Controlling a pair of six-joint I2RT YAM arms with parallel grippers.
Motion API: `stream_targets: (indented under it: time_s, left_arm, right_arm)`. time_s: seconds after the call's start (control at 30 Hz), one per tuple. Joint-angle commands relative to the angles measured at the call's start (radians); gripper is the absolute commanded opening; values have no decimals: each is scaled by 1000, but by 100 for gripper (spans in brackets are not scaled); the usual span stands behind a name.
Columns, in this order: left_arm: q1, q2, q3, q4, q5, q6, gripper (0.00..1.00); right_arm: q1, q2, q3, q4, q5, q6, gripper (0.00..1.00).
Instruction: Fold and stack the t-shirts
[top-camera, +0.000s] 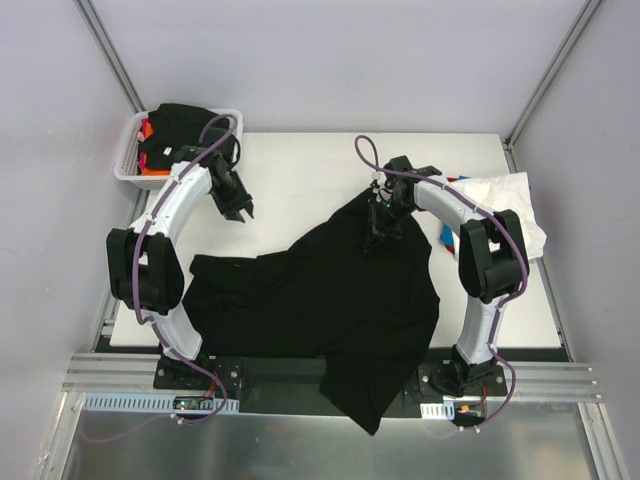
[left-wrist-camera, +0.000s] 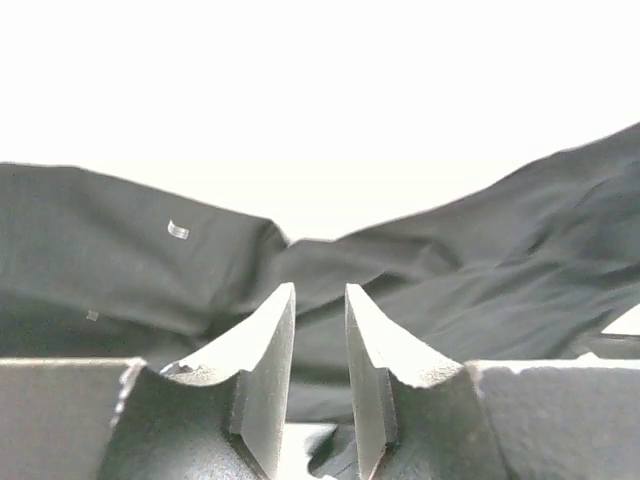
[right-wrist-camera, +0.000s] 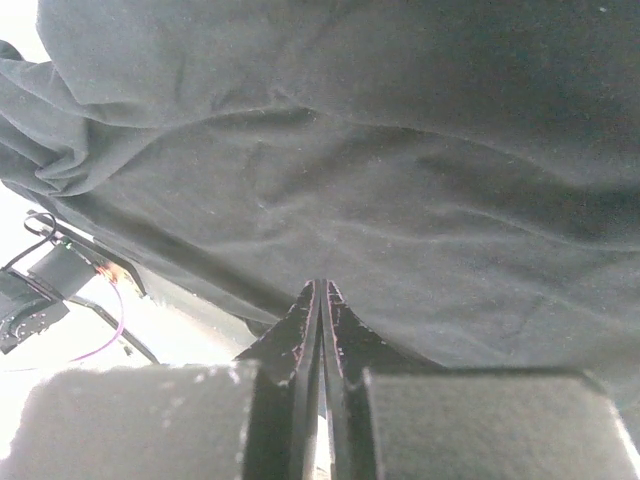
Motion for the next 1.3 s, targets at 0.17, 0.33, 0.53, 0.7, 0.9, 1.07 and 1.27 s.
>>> stream_targets:
  time_s: [0.17,0.33,0.53,0.7,0.9,1.07,1.27]
  left_arm:
    - [263,68,-60,-176,-77,6,27]
    - [303,57,-55,-213,-134,47,26]
    - [345,14,-142,-175,-122,91,26]
    - [380,14,-155,-173,-139,118,26]
    - [418,32,-147,-176,-146,139,26]
    - [423,40,-184,-103,-84,162,26]
    - [428,78,-224,37,90,239,27]
  right_arm:
    - [-3,-64,-5,-23,36,-27,3]
    - [-15,-67,-28,-3,22,-29,3]
    - [-20,-43,-15,17,-3,-22,3]
    - [-32,-33,-18,18,-12,-33,3]
    - [-60,-35,-18,9,-18,-45,3]
    - [-65,-29,5,-8,-17,-50,3]
    - [-75,-58,-10,-37,8,-64,3]
